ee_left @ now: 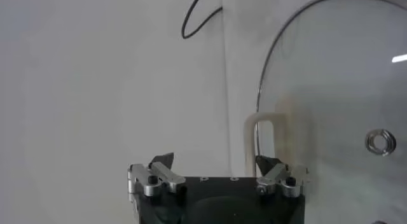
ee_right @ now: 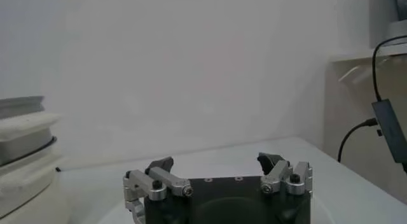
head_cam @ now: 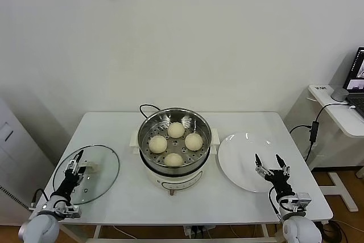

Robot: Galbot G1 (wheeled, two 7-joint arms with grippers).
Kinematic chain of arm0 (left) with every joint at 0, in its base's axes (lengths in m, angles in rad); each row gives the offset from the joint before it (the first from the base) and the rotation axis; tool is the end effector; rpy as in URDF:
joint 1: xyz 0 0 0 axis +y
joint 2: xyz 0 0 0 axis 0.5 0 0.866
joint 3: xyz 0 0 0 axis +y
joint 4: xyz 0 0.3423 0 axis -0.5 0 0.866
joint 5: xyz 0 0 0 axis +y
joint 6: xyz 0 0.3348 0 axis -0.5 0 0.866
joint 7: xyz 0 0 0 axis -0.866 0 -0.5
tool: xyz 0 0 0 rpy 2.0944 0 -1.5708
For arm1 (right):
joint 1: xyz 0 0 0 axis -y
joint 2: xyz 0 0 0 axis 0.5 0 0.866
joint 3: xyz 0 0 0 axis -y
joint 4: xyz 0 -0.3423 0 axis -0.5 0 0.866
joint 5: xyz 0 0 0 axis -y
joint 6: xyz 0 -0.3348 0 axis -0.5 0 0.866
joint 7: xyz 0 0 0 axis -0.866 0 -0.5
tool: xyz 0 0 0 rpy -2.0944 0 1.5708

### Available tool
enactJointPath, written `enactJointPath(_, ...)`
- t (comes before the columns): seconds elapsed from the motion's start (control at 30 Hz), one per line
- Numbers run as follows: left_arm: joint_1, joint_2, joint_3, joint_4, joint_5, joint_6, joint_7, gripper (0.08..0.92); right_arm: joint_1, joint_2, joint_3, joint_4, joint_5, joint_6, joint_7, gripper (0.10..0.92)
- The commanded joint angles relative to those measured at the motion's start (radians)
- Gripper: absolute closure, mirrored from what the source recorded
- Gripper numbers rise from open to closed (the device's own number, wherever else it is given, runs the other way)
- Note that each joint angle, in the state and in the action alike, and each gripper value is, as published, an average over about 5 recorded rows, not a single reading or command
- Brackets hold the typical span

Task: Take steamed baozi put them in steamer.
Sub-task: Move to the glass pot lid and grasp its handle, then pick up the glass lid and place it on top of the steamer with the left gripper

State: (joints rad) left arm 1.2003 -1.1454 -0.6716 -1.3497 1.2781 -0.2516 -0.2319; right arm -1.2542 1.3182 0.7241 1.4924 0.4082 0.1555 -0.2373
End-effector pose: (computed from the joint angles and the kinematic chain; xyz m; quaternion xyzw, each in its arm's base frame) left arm 0.2646 0.2154 -0.4039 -0.0501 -0.6749 -0.7361 0.0129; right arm 0.2502 -0.1565 -0.4002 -0.0020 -0.9977 -0.0636 0.0226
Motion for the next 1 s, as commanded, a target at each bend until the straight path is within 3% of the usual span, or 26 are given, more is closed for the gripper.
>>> enactJointPath(0.03,-0.019,-0.001,0.000,0.016,-0.023,-0.022,-0.015,0.393,0.006,0.000,-0.001,-0.002,-0.001,-0.003,-0.001,0.203)
enactJointPath(0.33,0.001,0.016,-0.015,-0.071,-0.074,-0.007,-0.004,0.653,0.011,-0.003,-0.003,-0.001,-0.001,-0.006,-0.002,0.203)
enactJointPath(0.63,0.017,0.081,-0.027,-0.253,-0.199,0.077,0.110,0.886,0.008,-0.011,0.003,0.007,0.005,-0.005,-0.004,0.203)
enactJointPath(1.0,0.002,0.224,0.079,-0.555,-0.346,0.390,0.319,0.898,0.013,-0.021,0.003,0.022,0.012,-0.009,-0.006,0.203)
